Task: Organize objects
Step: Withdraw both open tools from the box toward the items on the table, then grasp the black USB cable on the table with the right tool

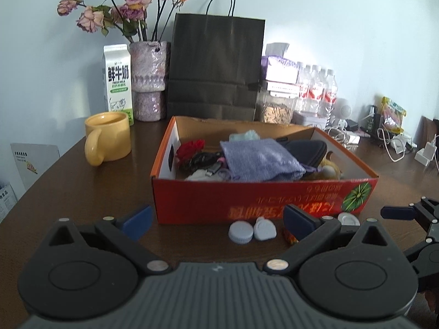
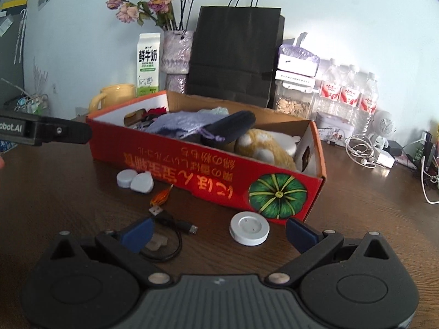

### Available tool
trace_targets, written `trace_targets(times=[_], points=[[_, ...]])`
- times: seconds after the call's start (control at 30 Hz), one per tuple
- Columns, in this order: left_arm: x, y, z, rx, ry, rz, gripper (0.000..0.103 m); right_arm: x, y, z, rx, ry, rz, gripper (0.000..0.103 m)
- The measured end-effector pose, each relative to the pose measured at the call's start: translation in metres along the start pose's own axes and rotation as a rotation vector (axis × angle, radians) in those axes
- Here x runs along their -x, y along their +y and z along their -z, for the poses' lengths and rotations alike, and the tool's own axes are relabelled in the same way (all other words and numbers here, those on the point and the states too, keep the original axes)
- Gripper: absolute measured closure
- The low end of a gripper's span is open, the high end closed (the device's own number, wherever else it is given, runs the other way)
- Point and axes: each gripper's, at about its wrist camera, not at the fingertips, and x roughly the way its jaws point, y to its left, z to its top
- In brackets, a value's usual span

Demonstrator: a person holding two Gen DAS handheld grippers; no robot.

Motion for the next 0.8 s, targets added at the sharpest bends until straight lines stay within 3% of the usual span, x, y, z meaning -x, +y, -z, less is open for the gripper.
trace_targets(times=[0.13, 0.23, 0.53, 0.73, 0.77, 0.8], points=[[-0.001, 0.001, 0.009, -0.009, 0.027, -0.003, 0.000, -0.006, 0.005, 0.000, 0.025, 0.013, -0.032, 0.012], [0.001, 0.001, 0.013, -0.011, 0.037, -0.004, 0.000, -0.012, 0.007, -0.003, 0.044, 0.026, -0.053, 0.027], [0.003, 0.004, 0.015, -0.006, 0.044, -0.011, 0.000, -0.036, 0.003, -0.009, 0.035, 0.068, -0.183, 0.041], [0.001, 0.003, 0.016, -0.003, 0.054, -0.014, 0.000, -0.038, 0.000, -0.008, 0.013, 0.058, -0.295, 0.077], [0.001, 0.002, 0.017, -0.003, 0.056, -0.015, 0.000, -0.037, 0.000, -0.007, 0.011, 0.053, -0.312, 0.088], [0.000, 0.002, 0.017, -0.003, 0.057, -0.016, 0.000, -0.036, 0.001, -0.007, 0.016, 0.048, -0.312, 0.089]])
